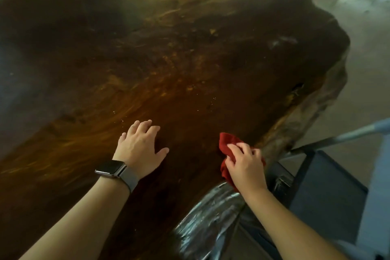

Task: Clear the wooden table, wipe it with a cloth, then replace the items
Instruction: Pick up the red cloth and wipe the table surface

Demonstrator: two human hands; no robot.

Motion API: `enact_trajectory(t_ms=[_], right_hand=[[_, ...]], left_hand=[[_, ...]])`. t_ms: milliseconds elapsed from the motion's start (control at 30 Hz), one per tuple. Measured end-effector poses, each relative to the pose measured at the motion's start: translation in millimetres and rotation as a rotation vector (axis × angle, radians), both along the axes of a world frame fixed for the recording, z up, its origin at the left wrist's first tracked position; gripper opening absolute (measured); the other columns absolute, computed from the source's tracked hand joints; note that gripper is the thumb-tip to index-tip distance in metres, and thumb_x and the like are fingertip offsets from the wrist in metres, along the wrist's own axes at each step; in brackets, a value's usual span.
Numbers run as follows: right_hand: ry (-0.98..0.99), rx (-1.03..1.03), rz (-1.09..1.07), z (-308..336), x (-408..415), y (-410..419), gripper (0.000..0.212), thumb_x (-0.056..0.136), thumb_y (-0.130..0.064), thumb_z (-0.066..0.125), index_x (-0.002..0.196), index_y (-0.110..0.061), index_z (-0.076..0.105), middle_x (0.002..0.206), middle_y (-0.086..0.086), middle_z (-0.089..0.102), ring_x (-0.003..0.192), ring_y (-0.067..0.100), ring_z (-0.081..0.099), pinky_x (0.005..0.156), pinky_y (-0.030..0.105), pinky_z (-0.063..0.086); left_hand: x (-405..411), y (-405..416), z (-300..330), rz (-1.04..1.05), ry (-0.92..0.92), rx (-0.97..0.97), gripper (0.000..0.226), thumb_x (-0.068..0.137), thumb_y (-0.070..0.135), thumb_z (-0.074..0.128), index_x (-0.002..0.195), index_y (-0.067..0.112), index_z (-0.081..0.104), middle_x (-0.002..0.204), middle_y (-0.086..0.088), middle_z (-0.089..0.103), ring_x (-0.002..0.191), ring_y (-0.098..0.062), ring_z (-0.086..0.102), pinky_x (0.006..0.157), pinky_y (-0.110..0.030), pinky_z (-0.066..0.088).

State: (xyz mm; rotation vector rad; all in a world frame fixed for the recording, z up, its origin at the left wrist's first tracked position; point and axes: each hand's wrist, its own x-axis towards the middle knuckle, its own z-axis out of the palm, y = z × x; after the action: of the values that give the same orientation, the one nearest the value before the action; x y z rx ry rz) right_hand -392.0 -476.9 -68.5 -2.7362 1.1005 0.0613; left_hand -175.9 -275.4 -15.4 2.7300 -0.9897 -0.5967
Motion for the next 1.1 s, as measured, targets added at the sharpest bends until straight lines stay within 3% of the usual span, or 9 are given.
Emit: enact_trajectory(t_ms=[233,467,767,900,1000,1100], right_hand=[[-0.096,0.041,-0.163,13,-54,-7,0.036,0.088,-0.023,0.072,0.123,-0.02,0.066,0.117,0.003,0.059,0.102,0.027,0.053,0.076,0.035,0.052],[-0.225,0.051,0.126,26,70,13,0.04,0.093,-0.032,0.064,0.132,-0.025,0.062,0.128,-0.001,0.058,0.109,0.026,0.052,0.085,0.041,0.054],[-0.294,-0.033,0.575,12,230,112,0.042,0.093,-0.033,0.064,0.134,-0.031,0.059,0.134,0.002,0.059,0.12,0.029,0.052,0.087,0.049,0.053],[-0.156,0.023,0.803,-9,268,167,0.047,0.096,-0.041,0.055,0.143,-0.038,0.051,0.15,0.004,0.049,0.137,0.033,0.039,0.103,0.06,0.038],[-0.083,0.072,0.819,-26,276,179,0.049,0.097,-0.043,0.048,0.146,-0.039,0.046,0.159,0.004,0.038,0.147,0.035,0.025,0.116,0.061,0.021],[-0.109,0.059,0.716,-27,276,165,0.048,0.097,-0.044,0.048,0.145,-0.037,0.048,0.157,0.005,0.041,0.145,0.035,0.029,0.116,0.059,0.024]], left_hand=[[3,1,7,-0.018,-0.018,-0.001,0.073,0.088,0.06,0.055,0.15,0.03,0.031,0.161,0.001,0.023,0.15,-0.027,0.012,0.118,-0.053,0.023],[23,29,3,0.08,-0.028,-0.018,0.077,0.087,0.06,0.056,0.151,0.029,0.027,0.16,0.0,0.025,0.15,-0.028,0.014,0.117,-0.054,0.025],[64,103,-12,0.346,-0.095,-0.009,0.08,0.083,0.06,0.06,0.149,0.026,0.031,0.158,-0.001,0.03,0.149,-0.029,0.016,0.114,-0.056,0.027],[74,134,-21,0.448,-0.118,0.019,0.086,0.079,0.059,0.064,0.149,0.022,0.03,0.157,-0.005,0.03,0.148,-0.031,0.018,0.112,-0.058,0.029],[78,148,-31,0.478,-0.13,0.045,0.089,0.078,0.059,0.065,0.149,0.021,0.029,0.158,-0.006,0.03,0.148,-0.032,0.018,0.112,-0.057,0.029],[80,146,-37,0.466,-0.113,0.052,0.089,0.078,0.06,0.064,0.15,0.022,0.027,0.158,-0.005,0.029,0.148,-0.032,0.016,0.113,-0.058,0.029]])
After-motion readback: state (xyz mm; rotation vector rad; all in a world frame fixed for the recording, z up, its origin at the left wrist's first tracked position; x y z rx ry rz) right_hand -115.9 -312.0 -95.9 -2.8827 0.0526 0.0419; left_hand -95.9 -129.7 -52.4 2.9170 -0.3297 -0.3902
